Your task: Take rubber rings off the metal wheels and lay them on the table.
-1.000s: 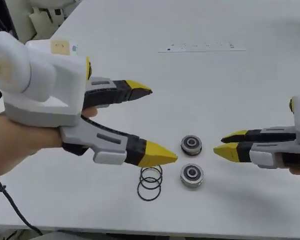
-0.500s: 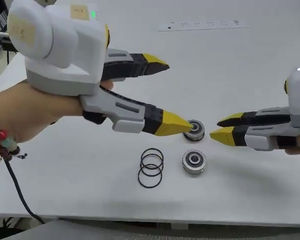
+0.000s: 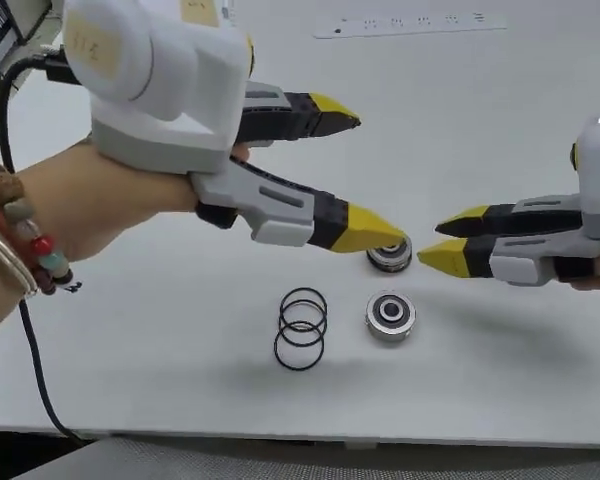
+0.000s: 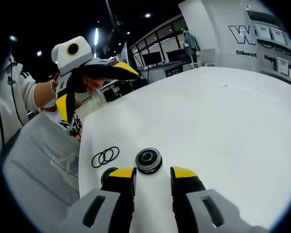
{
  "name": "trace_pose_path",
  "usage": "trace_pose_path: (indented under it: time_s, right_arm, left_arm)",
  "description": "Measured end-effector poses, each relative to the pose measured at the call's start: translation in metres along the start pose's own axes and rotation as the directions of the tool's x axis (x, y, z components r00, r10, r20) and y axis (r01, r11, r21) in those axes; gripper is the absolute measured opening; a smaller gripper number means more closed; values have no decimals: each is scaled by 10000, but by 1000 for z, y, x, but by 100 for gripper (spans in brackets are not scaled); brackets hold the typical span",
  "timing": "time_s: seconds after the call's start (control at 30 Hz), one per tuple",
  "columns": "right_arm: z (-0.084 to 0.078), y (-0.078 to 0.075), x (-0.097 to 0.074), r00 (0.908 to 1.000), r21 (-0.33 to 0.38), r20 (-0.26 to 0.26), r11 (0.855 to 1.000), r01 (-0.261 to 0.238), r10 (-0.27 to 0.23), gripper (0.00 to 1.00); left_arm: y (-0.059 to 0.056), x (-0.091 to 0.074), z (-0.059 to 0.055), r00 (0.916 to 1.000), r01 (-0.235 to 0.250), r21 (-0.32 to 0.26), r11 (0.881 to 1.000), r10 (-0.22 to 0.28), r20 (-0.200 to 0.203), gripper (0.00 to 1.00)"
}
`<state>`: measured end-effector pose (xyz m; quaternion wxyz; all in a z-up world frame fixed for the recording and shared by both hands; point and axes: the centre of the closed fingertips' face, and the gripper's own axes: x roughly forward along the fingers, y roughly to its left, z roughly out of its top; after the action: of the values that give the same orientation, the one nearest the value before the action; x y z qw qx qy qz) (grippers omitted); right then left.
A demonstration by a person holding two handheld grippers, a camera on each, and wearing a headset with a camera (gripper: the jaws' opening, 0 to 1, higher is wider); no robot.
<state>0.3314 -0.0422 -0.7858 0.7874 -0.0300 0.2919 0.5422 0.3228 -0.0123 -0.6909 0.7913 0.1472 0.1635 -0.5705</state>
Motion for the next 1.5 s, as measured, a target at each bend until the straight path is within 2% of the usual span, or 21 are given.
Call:
trace_pose_path:
  time_s: [0.17,0.2,0.23,0.3,0.4,0.5,0.6,0.73,0.8,0.9,1.1,1.23,1.37,1.5]
  right_arm:
    - [-1,2,4,9999,-286,57,9995,-120,122,28]
    - [-2,2,5,9999,-403,-1,9991,-116,116,28]
    - [-2,2,6,9999,-477,-34,9988,-140,139,28]
    - [-2,2,8,9999,-686,-68,9975,-160,156,29]
    - [-2,3,10,9997,-857,-114,9960,-240,231,30]
    - [-3,3,12,9994,-999,-197,9946,-291,273,31]
    - [-4,3,14,9993,-1079,-223,9936,-335,312,31]
    - [-4,4,15,9992,-1141,-203,9928,-377,356,30]
    - [-5,3,16,9991,-1155,-226,9926,-380,356,30]
    - [-6,4,17,9989,-1113,-225,9929,-430,407,30]
    - [-8,8,18,9978,-1120,-238,9916,-644,621,28]
    - [-12,8,20,9974,-1082,-304,9918,-687,657,27]
    - [-12,10,21,9968,-1043,-236,9914,-784,764,26]
    - [-10,10,21,9968,-1084,-166,9909,-797,783,24]
  left_arm:
    - [0,7,-4,9999,154,3,9999,-154,-22,65]
    - [1,9,-5,9998,188,-92,9998,-188,46,65]
    - [0,11,-4,9994,278,-452,9986,-268,227,65]
    - [1,14,-6,9990,335,-685,9971,-315,306,65]
    - [2,19,-11,9995,288,-485,9984,-282,124,64]
    - [5,24,-16,9995,287,-693,9972,-280,113,63]
    - [8,29,-26,9996,229,-688,9974,-238,-122,59]
    - [7,33,-26,9996,226,-858,9961,-237,-127,55]
    - [5,37,-28,9995,238,-721,9971,-252,-177,53]
    - [3,41,-40,9981,318,-530,9981,-345,-504,47]
    - [1,48,-57,9950,464,-289,9985,-488,-873,40]
    - [4,50,-65,9951,538,-644,9965,-589,-799,33]
    - [6,53,-76,9927,500,-711,9962,-574,-1061,29]
    - [5,53,-77,9920,463,-562,9973,-526,-1151,28]
